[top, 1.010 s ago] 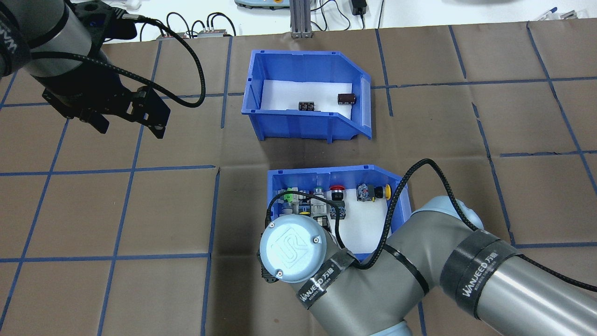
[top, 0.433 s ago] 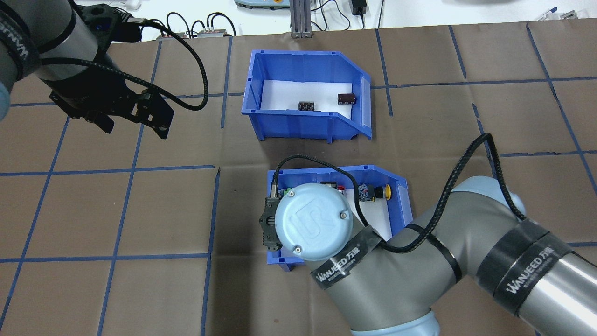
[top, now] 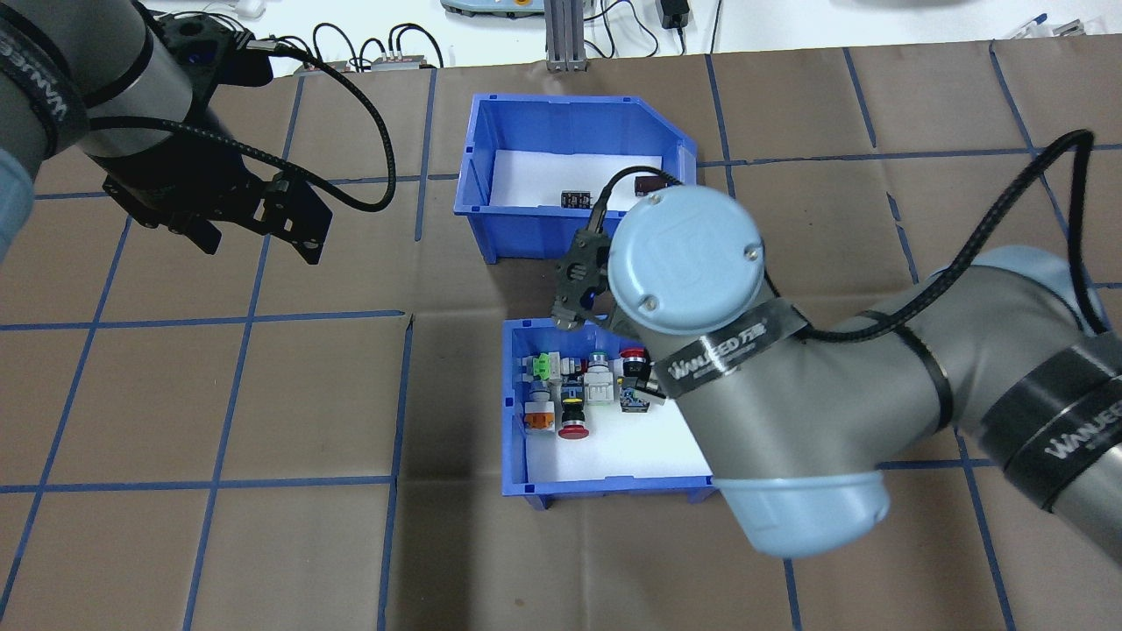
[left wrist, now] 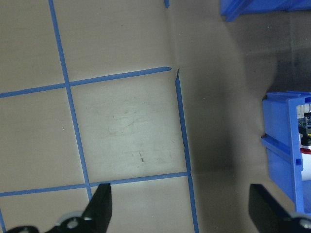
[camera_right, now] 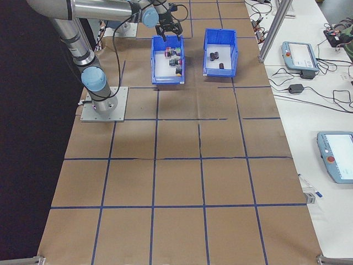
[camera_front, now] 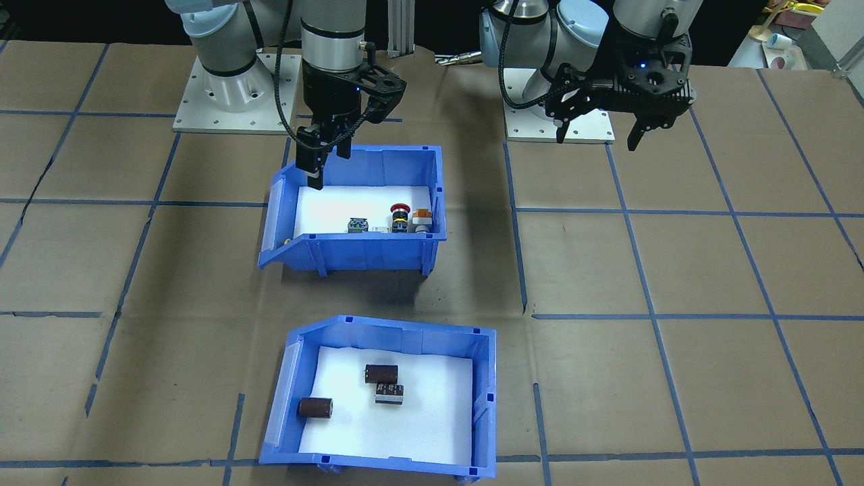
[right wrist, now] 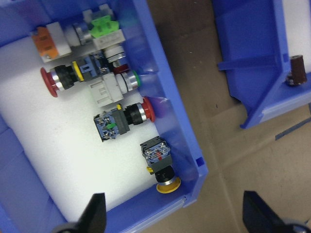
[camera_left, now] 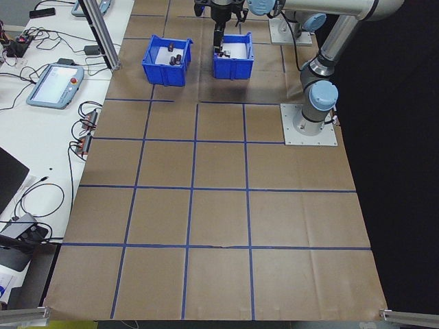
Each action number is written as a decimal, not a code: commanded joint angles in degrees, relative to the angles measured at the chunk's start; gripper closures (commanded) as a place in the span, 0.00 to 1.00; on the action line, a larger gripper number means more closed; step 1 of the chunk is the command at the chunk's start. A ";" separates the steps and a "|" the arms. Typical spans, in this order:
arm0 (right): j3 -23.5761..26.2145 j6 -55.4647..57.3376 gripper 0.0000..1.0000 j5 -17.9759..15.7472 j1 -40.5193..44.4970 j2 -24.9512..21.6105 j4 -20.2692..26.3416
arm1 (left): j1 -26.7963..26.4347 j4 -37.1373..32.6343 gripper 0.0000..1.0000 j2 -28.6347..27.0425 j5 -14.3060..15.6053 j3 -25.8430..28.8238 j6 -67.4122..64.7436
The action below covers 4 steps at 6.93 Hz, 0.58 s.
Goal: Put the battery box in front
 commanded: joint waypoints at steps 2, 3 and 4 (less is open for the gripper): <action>-8.90 16.06 0.00 11.78 -16.50 -0.11 14.69 | -0.03 0.05 0.01 -0.13 -1.55 -0.05 0.34; -14.34 23.23 0.00 12.00 -19.59 0.24 23.30 | -0.03 0.05 0.01 -0.31 -1.55 -0.14 0.43; -17.52 28.09 0.00 11.13 -21.01 0.51 26.78 | -0.03 0.05 0.01 -0.31 -1.55 -0.14 0.43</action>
